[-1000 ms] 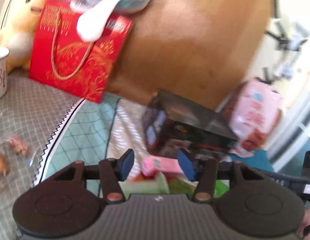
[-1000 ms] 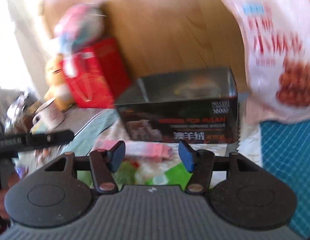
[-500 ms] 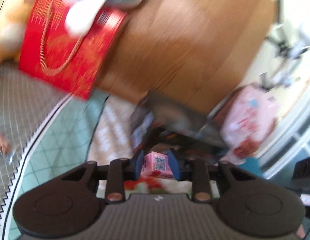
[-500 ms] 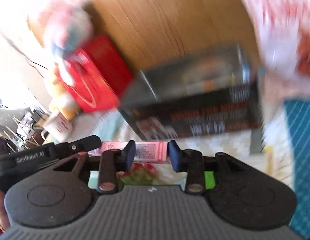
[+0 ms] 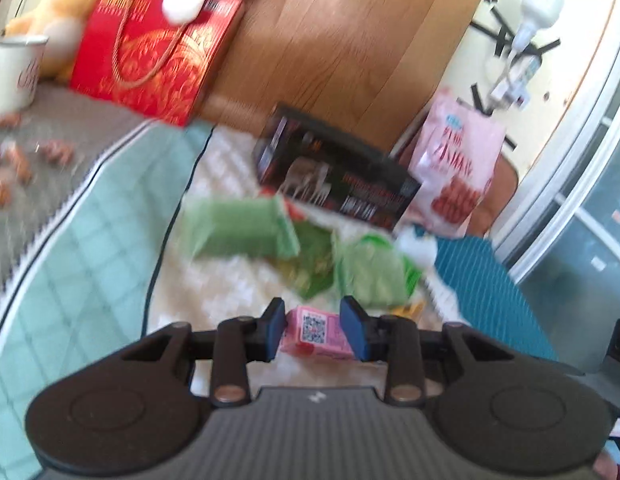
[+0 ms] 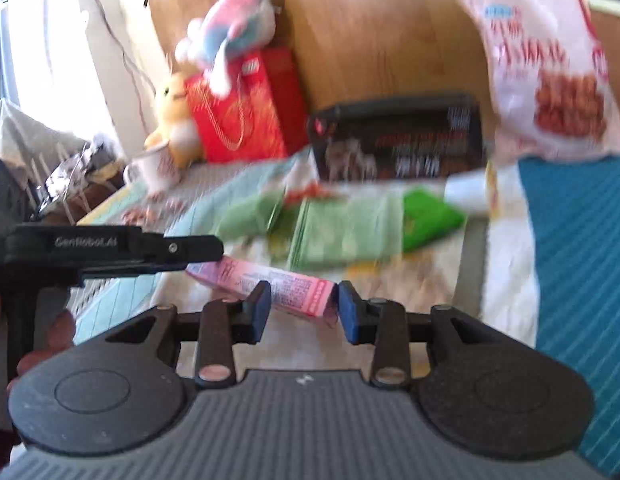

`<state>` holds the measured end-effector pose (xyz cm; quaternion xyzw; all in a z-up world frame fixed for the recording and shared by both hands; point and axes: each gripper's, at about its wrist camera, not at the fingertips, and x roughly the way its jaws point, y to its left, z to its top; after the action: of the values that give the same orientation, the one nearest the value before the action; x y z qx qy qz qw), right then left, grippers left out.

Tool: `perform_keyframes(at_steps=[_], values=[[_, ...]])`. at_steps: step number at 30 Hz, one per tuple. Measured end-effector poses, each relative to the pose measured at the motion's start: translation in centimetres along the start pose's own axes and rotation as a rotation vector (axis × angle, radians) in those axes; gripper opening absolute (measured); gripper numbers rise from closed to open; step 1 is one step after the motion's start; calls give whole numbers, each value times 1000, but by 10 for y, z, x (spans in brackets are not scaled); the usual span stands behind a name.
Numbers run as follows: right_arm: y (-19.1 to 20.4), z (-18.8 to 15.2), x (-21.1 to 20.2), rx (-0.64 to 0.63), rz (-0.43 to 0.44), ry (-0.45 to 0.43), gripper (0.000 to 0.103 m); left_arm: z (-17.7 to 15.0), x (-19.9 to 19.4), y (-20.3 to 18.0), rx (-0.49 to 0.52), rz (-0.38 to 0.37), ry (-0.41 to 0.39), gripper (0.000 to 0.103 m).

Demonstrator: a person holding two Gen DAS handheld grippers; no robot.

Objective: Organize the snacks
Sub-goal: 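Carry the pink package over the black box and open both grippers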

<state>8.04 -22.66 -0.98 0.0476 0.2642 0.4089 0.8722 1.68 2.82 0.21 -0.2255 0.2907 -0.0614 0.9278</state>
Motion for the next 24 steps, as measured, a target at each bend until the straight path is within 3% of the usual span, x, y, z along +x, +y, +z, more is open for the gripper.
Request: perform_keyframes(at_steps=[4, 6, 10, 13, 16, 18, 21, 24], values=[[-1, -10, -1, -28, 37, 37, 46, -18, -7, 5, 25, 8, 8, 37], [11, -13, -2, -72, 43, 55, 54, -21, -11, 9, 23, 0, 15, 40], [22, -14, -7, -211, 41, 88, 55, -16, -24, 21, -34, -44, 18, 41], [23, -14, -6, -226, 38, 110, 56, -13, -31, 18, -12, -51, 14, 40], [24, -15, 1, -215, 33, 134, 52, -15, -21, 13, 13, -48, 49, 34], [34, -13, 2, -225, -29, 138, 36, -16, -16, 7, 49, -14, 39, 34], [28, 5, -2, -179, -85, 125, 36, 0, -12, 0, 49, -50, 55, 34], [15, 43, -15, -142, -74, 18, 34, 32, -8, -11, 62, -109, 15, 34]])
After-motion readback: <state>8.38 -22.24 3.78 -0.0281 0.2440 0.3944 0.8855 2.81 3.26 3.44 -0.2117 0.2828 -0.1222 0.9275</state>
